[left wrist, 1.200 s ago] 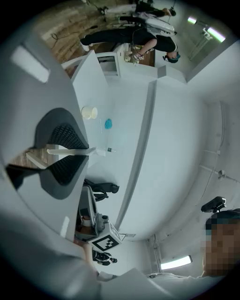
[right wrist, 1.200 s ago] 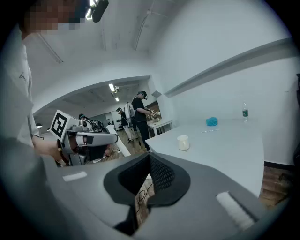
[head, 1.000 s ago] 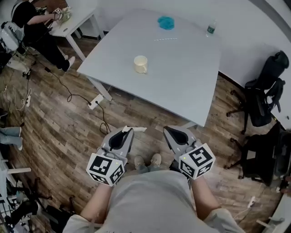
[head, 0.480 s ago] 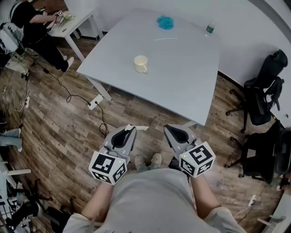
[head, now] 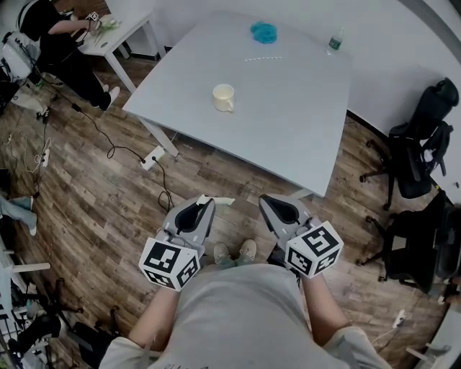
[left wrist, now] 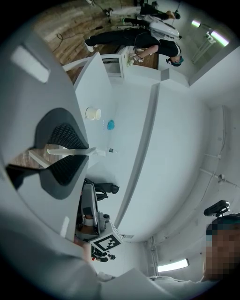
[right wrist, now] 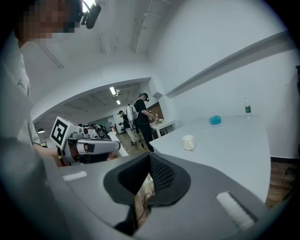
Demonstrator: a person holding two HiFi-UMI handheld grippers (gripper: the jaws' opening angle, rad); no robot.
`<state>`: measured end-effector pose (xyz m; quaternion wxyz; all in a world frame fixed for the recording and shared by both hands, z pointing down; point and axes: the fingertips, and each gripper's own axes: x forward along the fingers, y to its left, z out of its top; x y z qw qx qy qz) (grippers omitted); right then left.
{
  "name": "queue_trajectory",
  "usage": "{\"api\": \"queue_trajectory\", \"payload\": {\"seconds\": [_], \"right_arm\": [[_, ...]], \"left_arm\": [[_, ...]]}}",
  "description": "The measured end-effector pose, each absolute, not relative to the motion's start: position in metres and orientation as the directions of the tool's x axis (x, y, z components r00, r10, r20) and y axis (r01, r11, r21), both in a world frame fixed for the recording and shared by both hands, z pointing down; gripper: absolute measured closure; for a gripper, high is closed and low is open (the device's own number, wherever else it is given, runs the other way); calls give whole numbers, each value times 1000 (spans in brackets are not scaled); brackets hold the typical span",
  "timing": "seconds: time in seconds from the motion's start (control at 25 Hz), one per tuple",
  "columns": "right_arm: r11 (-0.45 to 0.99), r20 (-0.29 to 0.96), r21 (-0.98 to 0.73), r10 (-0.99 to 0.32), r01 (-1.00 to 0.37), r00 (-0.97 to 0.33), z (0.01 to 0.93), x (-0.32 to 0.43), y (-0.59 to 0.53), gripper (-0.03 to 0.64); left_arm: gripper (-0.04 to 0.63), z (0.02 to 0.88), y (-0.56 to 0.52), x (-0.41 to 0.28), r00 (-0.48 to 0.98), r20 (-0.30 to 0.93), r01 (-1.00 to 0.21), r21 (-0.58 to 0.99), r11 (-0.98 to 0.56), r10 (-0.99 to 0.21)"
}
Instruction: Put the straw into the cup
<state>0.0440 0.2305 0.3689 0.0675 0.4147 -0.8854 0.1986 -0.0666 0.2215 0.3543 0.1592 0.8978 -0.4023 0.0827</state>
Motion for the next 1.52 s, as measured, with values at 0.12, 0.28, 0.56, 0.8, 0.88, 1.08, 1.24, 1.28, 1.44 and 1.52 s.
{"api": "queue_trajectory", "payload": {"seconds": [0.12, 0.28, 0.56, 0.8, 0.88, 1.08, 1.24, 1.28, 1.44, 1.52], "right_arm": [[586, 281, -302, -699, -752, -658, 370, 48, 233, 611], [599, 287, -302, -685, -742, -670, 373, 55, 235, 611], [625, 287, -294, -664, -723, -691, 377, 69, 232, 610], [645, 301, -287, -642, -709, -705, 383, 69, 235, 611], [644, 307, -287, -640, -709, -705, 385, 69, 233, 611], [624, 316, -291, -652, -725, -689, 388, 78, 219, 611], [613, 319, -299, -658, -732, -682, 389, 76, 201, 611], [612, 319, -300, -658, -732, -682, 390, 74, 196, 611], [609, 320, -303, -659, -733, -680, 393, 64, 172, 611], [605, 321, -304, -662, -736, -677, 393, 59, 156, 611]], "left_arm": [[535, 353, 224, -60, 655, 280, -755, 208, -622, -702], [535, 354, 227, -53, 639, 280, -769, 209, -605, -716], [537, 354, 230, -48, 604, 274, -797, 206, -568, -749], [537, 356, 225, -46, 600, 270, -800, 218, -559, -753], [537, 358, 221, -46, 598, 272, -802, 217, -557, -754], [537, 360, 203, -40, 614, 265, -789, 225, -571, -743], [537, 361, 186, -38, 626, 261, -780, 227, -584, -735], [537, 361, 181, -40, 628, 260, -778, 228, -585, -734], [537, 365, 156, -50, 630, 265, -777, 237, -584, -730], [537, 366, 140, -55, 630, 268, -776, 240, -583, -729]]}}
